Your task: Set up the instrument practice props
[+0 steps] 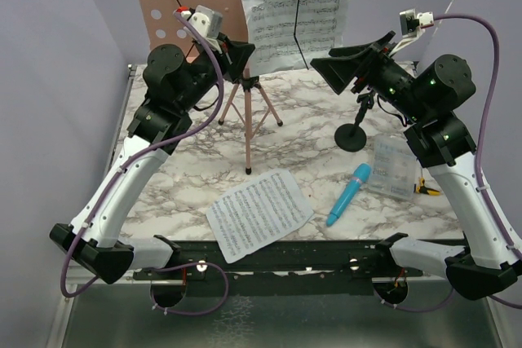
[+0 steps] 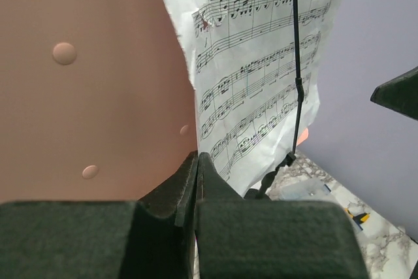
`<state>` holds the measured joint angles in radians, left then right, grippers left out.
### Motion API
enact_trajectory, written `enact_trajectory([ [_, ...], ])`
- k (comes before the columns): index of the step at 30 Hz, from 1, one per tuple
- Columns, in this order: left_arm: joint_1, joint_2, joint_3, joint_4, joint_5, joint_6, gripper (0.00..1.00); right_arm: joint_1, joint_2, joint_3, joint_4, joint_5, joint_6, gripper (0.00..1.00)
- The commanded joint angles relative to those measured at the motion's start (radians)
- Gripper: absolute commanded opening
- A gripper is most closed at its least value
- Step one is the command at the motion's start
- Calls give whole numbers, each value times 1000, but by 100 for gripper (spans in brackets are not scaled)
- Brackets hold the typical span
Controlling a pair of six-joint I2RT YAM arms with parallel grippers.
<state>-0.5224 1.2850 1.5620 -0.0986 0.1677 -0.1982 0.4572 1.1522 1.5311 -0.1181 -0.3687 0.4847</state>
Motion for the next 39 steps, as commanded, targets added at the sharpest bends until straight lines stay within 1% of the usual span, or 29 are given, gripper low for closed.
enact_trajectory([
  [1,4,5,46,9,-35,37,0,4,-16,-12,-14,21,-5,83],
  [11,4,26,92,16,-64,45,0,4,-5,-12,-7,8,3,83],
  [21,4,33,82,31,-64,44,0,4,-8,-7,-22,30,-11,83],
  [22,4,29,77,31,-69,44,3,4,-8,-5,-31,36,-15,83],
  [24,4,17,63,32,-89,46,21,5,-11,-2,-43,52,-27,83],
  [25,4,10,56,34,-100,50,33,5,-12,0,-47,59,-31,83],
  [26,3,4,50,34,-111,53,43,4,-13,0,-51,63,-35,83],
  [27,4,-3,46,36,-118,55,51,3,-14,0,-52,67,-35,83],
  [28,4,-11,45,36,-124,57,57,4,-15,0,-54,69,-36,83],
  [30,4,-25,46,36,-129,59,64,4,-14,3,-56,70,-38,83],
  [35,4,-79,18,35,-117,51,76,4,-15,3,-60,63,-38,83],
  [39,4,-151,-51,36,-77,48,83,4,-27,-13,-63,54,-30,84],
])
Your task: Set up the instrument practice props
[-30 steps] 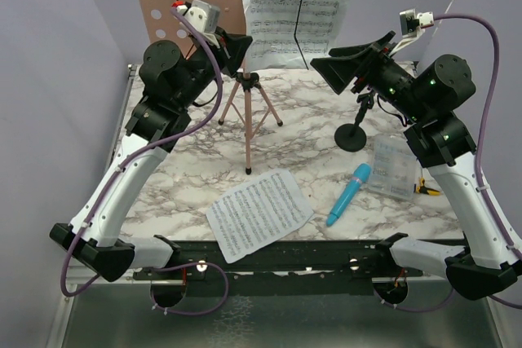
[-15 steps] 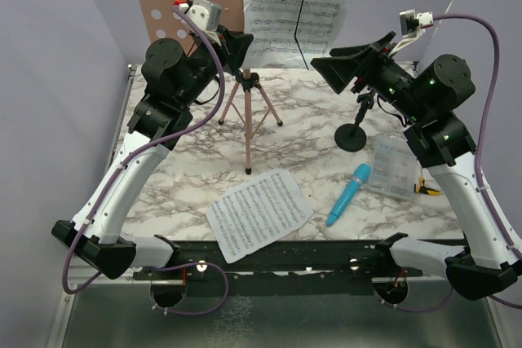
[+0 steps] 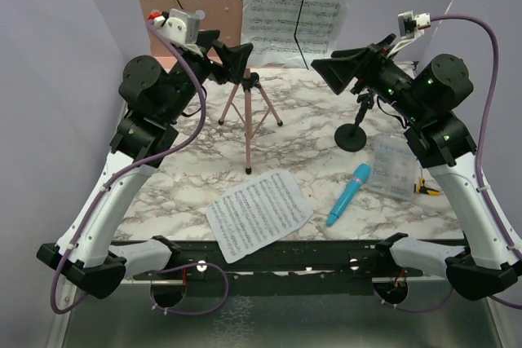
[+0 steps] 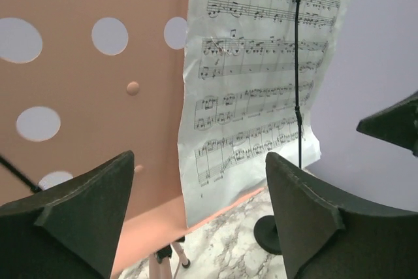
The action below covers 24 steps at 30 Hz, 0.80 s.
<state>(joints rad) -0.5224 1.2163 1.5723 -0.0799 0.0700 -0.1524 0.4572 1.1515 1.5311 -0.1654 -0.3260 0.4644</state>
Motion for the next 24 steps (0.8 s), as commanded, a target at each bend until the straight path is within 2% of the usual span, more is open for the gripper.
enact_trajectory([
  [1,4,-116,-89,17,34,2,85,4,-31,-19,-16,7,-9,84],
  [7,4,-327,-328,4,57,13,97,5,-73,-71,-78,-20,-11,86],
  [12,4,-502,-542,-96,-9,-50,99,4,-152,-154,-151,-29,-14,86],
  [18,4,-602,-781,-203,-54,-285,99,4,-248,-300,-235,0,-6,86],
  [24,4,-563,-961,-202,-39,-497,99,5,-318,-507,-258,24,32,86],
])
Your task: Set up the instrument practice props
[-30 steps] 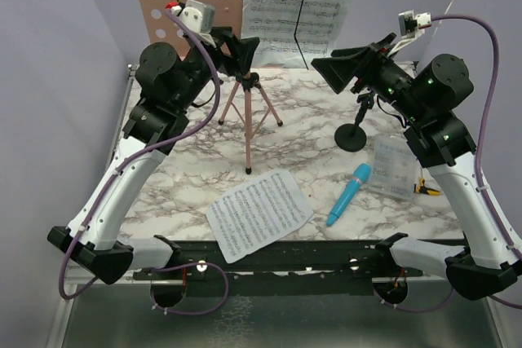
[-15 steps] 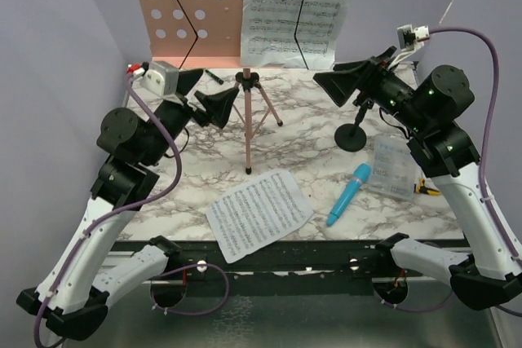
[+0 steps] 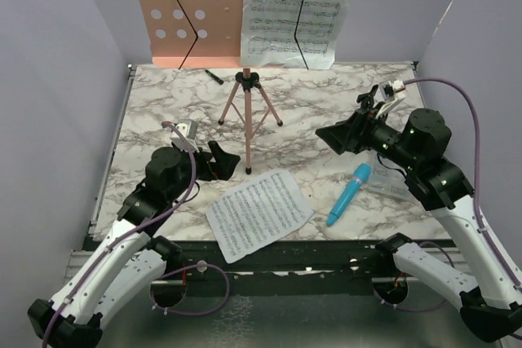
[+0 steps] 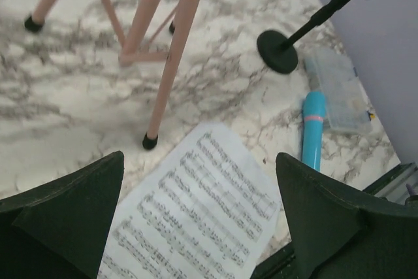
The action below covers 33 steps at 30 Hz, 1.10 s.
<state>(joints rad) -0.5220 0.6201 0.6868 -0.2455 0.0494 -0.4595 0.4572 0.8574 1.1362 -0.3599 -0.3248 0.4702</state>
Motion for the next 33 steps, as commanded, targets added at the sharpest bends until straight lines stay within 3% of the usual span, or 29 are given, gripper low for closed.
enact_trajectory([
  [1,4,52,-93,-37,-17,-204,99,5,-31,-152,-56,15,40,86],
  [11,4,290,-148,-36,53,-132,99,4,-25,-501,118,-88,168,86],
  [18,4,471,-100,-36,132,-50,99,4,35,-551,152,-110,168,86],
  [33,-4,767,-25,-41,57,33,99,3,86,-644,211,-179,209,86],
])
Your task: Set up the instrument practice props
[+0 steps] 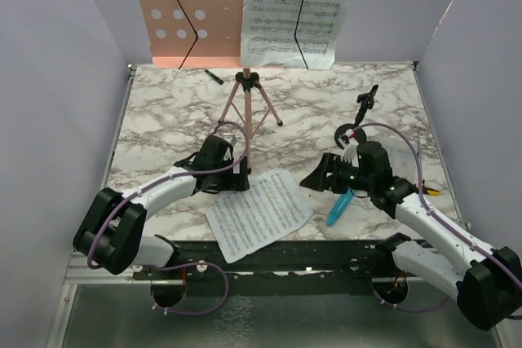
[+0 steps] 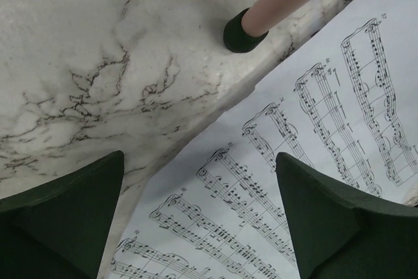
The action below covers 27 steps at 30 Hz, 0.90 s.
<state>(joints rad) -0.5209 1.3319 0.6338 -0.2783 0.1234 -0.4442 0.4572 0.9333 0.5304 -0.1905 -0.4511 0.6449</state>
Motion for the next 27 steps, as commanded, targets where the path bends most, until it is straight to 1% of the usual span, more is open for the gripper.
enact_trajectory([
  [1,-9,68,29,-8,-17,18,99,4,12,-51,52,-66,42,86],
  [4,-13,105,35,-8,10,18,94,4,26,-92,85,-103,74,86],
  [8,-17,135,41,-4,94,17,82,4,64,-150,141,-164,119,86],
  [12,-19,136,29,5,180,0,76,5,109,-217,232,-220,173,86],
  [18,-23,105,-27,57,283,-52,73,5,217,-290,368,-260,219,85],
  [27,-38,98,-51,96,369,-94,67,5,369,-293,438,-256,185,83],
])
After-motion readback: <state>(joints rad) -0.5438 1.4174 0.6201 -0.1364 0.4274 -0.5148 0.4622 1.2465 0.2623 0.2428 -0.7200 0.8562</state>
